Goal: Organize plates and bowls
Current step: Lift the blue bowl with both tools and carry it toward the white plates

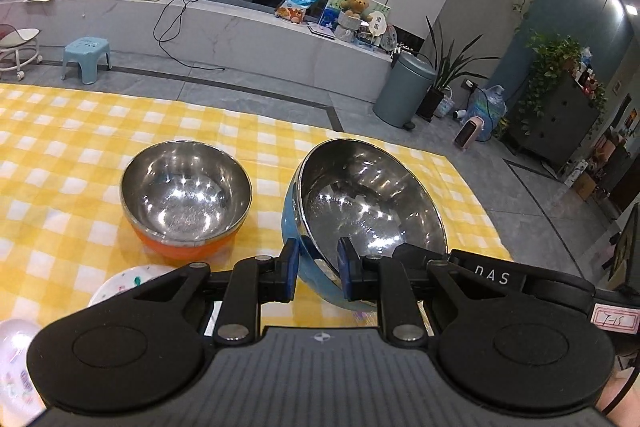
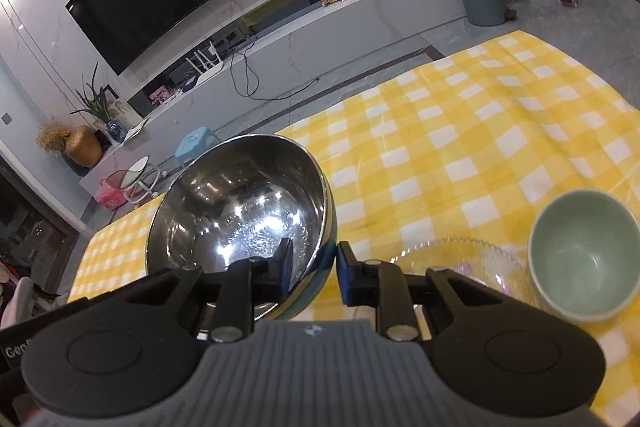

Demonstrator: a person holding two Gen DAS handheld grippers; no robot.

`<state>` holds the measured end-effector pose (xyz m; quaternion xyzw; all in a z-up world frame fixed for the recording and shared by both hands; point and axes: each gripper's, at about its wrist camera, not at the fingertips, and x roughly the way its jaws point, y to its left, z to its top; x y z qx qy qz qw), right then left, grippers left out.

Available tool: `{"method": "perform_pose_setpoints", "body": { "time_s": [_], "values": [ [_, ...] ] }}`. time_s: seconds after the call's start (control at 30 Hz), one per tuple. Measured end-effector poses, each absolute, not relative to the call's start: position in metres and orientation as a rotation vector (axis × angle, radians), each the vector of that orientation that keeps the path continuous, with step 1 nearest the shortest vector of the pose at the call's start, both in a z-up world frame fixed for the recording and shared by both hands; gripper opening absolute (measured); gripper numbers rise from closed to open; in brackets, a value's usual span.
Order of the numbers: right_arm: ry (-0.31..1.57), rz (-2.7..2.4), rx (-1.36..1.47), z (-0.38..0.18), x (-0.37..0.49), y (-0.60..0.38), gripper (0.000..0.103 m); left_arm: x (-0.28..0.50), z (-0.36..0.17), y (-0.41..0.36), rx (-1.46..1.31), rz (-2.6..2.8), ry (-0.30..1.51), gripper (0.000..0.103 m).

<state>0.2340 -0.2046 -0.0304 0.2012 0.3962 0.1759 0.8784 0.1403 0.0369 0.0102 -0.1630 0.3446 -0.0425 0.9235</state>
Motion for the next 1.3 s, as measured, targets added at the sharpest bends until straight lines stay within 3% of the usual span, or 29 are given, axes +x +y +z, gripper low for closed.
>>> {"method": "perform_pose_setpoints", "body": {
  "time_s": [0.53,1.3],
  "values": [
    [0.841,0.444,0.490,-0.015,0.141,-0.227,0.022,0.077,0.033,0.039,-0.283,-0.100,0.760,0.016],
    [1.056,0.511,0.517,-0.064,0.068,-0.219,0.028,0.019,-0.032,0.064,-0.283,-0.104,1.054,0.017]
  ]
}}
